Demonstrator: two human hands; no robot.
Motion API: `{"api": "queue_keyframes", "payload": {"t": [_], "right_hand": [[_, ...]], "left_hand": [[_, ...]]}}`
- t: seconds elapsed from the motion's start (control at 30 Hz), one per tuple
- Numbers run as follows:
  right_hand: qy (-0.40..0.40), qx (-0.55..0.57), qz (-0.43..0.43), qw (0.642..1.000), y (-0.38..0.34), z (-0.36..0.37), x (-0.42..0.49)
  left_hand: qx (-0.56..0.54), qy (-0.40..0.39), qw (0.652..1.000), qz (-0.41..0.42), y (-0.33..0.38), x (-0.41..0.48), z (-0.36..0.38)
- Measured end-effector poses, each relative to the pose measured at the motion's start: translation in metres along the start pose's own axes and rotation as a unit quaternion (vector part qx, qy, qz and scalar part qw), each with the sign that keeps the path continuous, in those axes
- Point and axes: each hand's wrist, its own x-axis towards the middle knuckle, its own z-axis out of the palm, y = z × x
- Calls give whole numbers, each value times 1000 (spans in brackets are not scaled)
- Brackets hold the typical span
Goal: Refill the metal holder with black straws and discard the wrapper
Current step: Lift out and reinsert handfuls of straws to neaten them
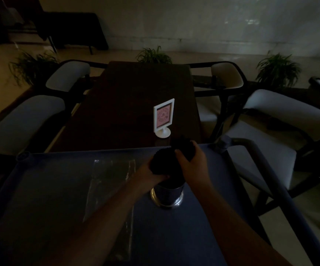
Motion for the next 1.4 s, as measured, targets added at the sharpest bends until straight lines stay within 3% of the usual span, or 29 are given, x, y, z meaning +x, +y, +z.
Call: {"api": "queue_keyframes", "payload": {"t": [0.37, 0.8, 1.07, 1.2, 1.33, 1.4], "right_hand": [[27, 115, 21, 993, -30, -2, 5], [93, 112, -79, 986, -95, -21, 25], [162, 180, -99, 965, -145, -53, 22], [189, 304, -62, 932, -157, -64, 12], [172, 505, 24, 845, -160, -65, 0], [166, 556, 81, 810, -159, -60, -8]], "left_hand": [[-32, 7, 999, 19, 14, -1, 7], [-25, -18, 999, 41, 8, 3, 2], [-44, -40, 997, 41, 17, -2, -19], [-81, -32, 993, 79, 54, -15, -59], [-99, 52, 980, 162, 84, -44, -79], [-104, 48, 978, 174, 87, -62, -74]]}}
